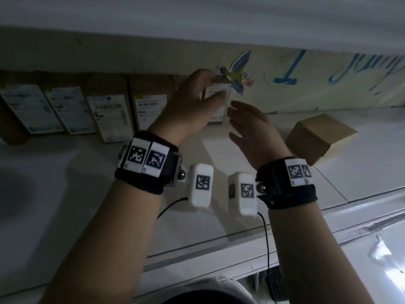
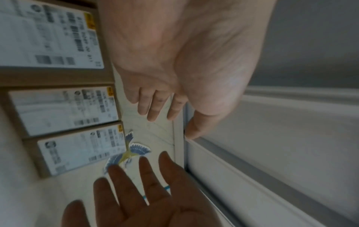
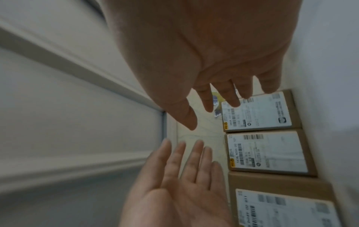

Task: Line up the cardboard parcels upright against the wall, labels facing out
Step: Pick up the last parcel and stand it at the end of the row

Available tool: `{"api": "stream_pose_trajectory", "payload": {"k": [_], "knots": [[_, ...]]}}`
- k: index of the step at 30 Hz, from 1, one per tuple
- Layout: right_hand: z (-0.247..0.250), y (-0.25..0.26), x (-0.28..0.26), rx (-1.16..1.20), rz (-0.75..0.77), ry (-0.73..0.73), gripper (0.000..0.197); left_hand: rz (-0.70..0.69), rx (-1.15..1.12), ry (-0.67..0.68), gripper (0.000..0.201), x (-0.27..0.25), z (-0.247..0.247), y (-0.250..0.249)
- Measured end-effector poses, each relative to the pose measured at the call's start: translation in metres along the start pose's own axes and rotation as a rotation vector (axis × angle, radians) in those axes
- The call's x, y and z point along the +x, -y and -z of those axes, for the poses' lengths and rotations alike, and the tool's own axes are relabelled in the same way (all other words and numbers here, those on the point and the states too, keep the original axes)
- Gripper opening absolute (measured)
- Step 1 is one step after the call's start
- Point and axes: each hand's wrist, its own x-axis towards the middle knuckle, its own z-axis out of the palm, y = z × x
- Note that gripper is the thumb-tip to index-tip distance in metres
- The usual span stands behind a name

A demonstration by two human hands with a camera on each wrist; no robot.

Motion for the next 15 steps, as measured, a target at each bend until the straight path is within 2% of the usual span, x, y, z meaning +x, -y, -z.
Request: {"api": "stream_pose_trajectory", "payload": {"k": [4,9,15], "knots": [[0.013,-0.006,-0.024,-0.094,0.042,-0.031,0.036,0.087,-0.145,0.064,0.049,-0.023,-0.017,0.006],[0.028,-0.01,-0.033,-0.122,0.031,-0.064,0.037,0.12,-0.155,0.084,0.049,-0.034,-0.027,0.011],[0.043,-0.009,-0.024,-0.125,0.014,-0.067,0.034,0.182,-0.175,0.033,0.036,-0.039,-0.041,0.015]]}}
